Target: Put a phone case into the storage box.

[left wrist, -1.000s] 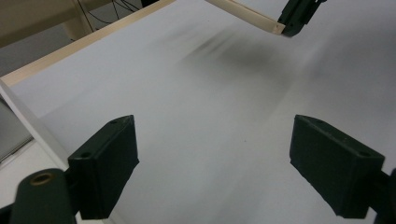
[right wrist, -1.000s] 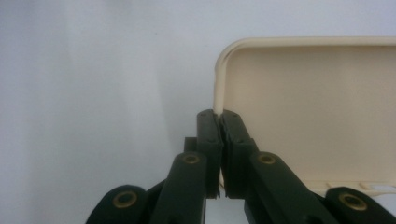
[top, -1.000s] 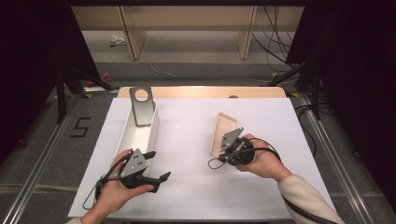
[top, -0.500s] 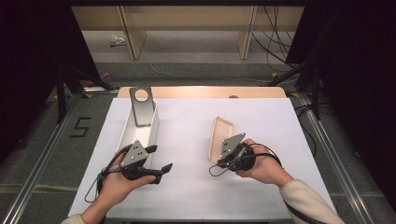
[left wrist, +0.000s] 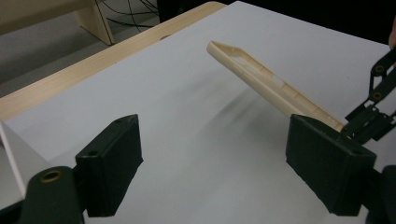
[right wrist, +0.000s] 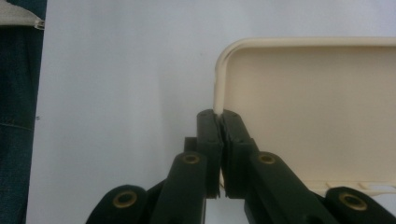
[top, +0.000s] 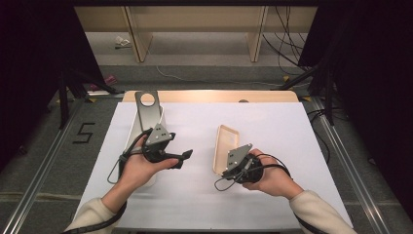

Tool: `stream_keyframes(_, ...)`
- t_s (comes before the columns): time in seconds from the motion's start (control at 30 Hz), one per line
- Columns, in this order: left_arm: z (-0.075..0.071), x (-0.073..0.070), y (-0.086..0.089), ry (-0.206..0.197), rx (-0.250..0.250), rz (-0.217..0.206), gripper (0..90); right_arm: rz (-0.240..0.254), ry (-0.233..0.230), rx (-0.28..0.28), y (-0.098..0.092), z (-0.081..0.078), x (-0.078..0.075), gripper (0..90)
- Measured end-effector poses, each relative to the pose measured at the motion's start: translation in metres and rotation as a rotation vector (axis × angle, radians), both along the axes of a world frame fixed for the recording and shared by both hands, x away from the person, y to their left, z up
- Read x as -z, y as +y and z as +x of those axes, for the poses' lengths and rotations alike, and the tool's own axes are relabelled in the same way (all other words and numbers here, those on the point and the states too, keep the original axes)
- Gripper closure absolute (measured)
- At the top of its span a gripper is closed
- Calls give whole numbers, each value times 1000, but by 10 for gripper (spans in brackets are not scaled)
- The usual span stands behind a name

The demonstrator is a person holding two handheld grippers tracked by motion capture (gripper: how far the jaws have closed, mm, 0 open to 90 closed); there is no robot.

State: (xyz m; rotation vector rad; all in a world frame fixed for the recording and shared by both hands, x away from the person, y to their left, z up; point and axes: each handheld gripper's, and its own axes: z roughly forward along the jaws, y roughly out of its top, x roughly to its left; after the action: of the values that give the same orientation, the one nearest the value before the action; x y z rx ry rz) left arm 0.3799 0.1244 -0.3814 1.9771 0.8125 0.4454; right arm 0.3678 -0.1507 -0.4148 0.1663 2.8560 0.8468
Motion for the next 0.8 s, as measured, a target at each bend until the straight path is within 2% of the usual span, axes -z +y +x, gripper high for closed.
stream_keyframes(0.27,18,-6,-17,24,6,-8,192,-1,-5,-10,4,-3,-1,881)
stream_keyframes(0.8,43,-6,-50,92,36,19,224,5,-12,-15,8,-6,-1,880)
